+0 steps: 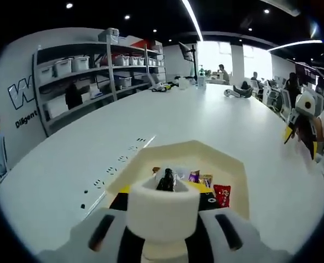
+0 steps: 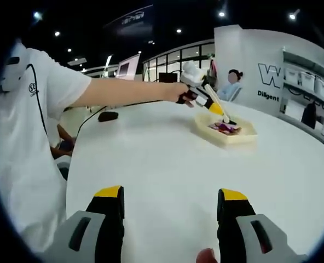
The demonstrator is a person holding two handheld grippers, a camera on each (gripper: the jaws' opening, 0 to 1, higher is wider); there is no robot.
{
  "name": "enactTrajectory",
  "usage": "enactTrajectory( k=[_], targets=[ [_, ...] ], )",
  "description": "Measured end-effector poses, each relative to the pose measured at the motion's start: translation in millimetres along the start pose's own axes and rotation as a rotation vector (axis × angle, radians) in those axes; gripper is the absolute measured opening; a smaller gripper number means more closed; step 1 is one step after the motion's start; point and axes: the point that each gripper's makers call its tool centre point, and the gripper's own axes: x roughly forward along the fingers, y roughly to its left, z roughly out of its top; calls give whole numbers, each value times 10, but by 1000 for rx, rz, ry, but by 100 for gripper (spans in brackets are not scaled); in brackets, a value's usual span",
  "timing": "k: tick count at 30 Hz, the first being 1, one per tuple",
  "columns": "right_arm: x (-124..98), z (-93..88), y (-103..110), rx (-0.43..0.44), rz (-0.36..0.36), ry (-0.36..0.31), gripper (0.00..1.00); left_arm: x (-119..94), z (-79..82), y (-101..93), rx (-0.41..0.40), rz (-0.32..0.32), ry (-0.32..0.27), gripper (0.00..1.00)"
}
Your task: Place the target food into the container with the food tongs after gripping and lifting it, then release it inside without dropping or visibly crushing the food.
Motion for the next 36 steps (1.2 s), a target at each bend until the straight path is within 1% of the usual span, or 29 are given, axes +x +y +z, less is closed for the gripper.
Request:
enactTrajectory(
  k=[9, 15, 19, 26, 28, 33, 36],
  targets=[
    [16, 25, 14, -5, 4, -2, 66, -103, 101, -52, 1, 6, -18, 18],
    [31, 72, 57, -18, 11, -5, 66, -253, 229, -187, -1, 2, -59, 18],
    [39, 105, 89, -28, 15, -7, 67, -337, 270, -262, 4, 1, -74, 18],
    [49, 143, 149, -43, 22, -8, 67, -535, 341, -428, -9, -4, -119, 17],
    [52, 168, 176, -46, 27, -13, 67, -629, 364, -526, -21, -11, -140, 17],
    [59, 205, 221, -56, 34, -18, 67, -796, 400, -715, -17, -21, -170, 17],
    [58, 215, 240, -61, 36, -18, 67, -878, 395, -838, -14, -26, -182, 17]
  ],
)
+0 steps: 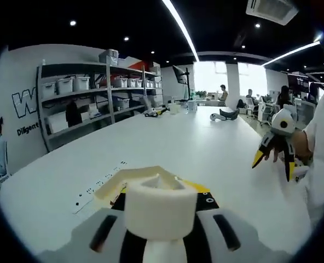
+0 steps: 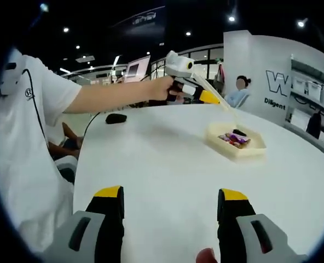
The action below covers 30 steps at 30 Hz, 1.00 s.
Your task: Place the target food into the container with the food tongs after gripping and lifting it, then release it inside without dropping or visibly crushing the food.
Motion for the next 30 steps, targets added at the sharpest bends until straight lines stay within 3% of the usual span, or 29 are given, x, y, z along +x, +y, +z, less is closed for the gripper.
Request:
enactTrajectory(
  k=[12, 21, 30],
  targets=[
    [-12, 93, 87, -23, 15, -18, 67, -293, 20, -488, -29, -23, -60, 17],
    [46, 195, 114, -33, 35, -51, 67, -407, -161, -887, -46, -49, -54, 16],
    [97, 272, 112, -49, 60, -66, 67, -552, -240, -1076, -71, -56, -85, 16]
  ],
)
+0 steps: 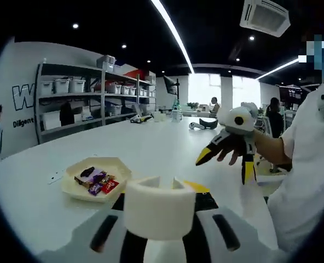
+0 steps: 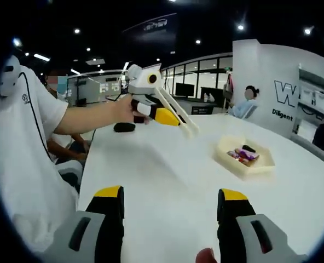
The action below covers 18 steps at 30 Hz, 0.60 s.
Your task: Place the target food into the container with the food tongs after gripping and lifting it, then release it inside without dropping or visibly crushing the food.
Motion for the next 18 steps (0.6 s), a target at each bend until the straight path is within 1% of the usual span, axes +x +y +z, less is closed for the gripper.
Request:
enactTrajectory(
  k=[2, 7, 10, 12, 15, 18],
  targets=[
    [17, -1, 12, -17, 10, 5, 66, -12, -33, -67, -7, -1, -5, 17],
    [74, -10, 20, -24, 36, 7, 65, -23, -170, -214, -22, -11, -3, 16],
    [104, 17, 39, -27, 54, 0, 65, -43, -248, -293, -32, -10, -4, 16],
    [116, 32, 47, -31, 62, -6, 64, -60, -264, -311, -40, -11, -9, 16],
    [155, 60, 77, -45, 84, -12, 64, -78, -294, -390, -54, -14, -20, 16],
    [213, 68, 90, -58, 107, -14, 61, -80, -316, -455, -64, -16, -30, 16]
  ],
)
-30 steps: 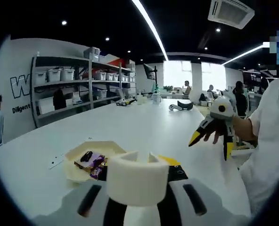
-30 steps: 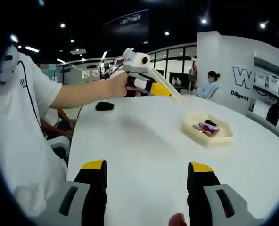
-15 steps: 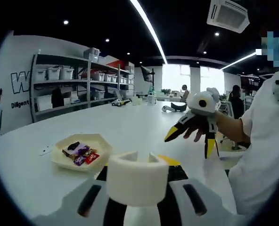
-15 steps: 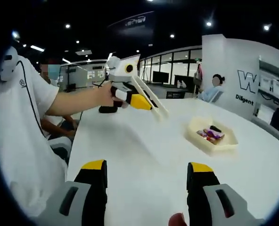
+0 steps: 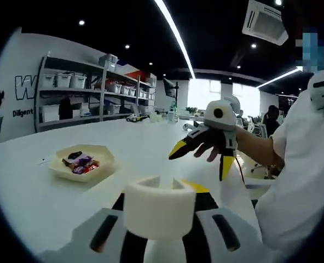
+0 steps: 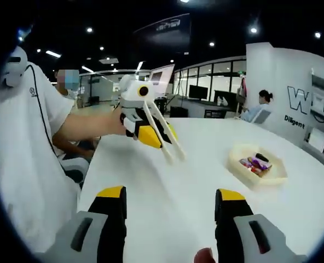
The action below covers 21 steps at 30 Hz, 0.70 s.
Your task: Place the target food into the container with the food tongs after gripping and lifting it, then release it inside without dropping or visibly crushing the food.
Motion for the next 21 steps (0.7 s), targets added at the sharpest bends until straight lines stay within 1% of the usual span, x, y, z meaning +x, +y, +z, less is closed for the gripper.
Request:
enactTrajectory(
  k=[4, 7, 14, 16, 21],
  targets=[
    [38, 22, 17, 3, 25, -15, 60, 19, -37, -80, 6, -4, 4, 16],
    [54, 48, 33, 2, 41, -30, 58, 35, -31, -139, -1, -14, -9, 16],
    [72, 131, 84, -30, 71, -66, 54, 77, -13, -264, -1, -30, -24, 16],
    [73, 162, 113, -44, 82, -77, 53, 73, 2, -280, -8, -34, -38, 16],
    [69, 213, 172, -66, 105, -95, 48, 77, -3, -330, -9, -39, -48, 16]
  ],
)
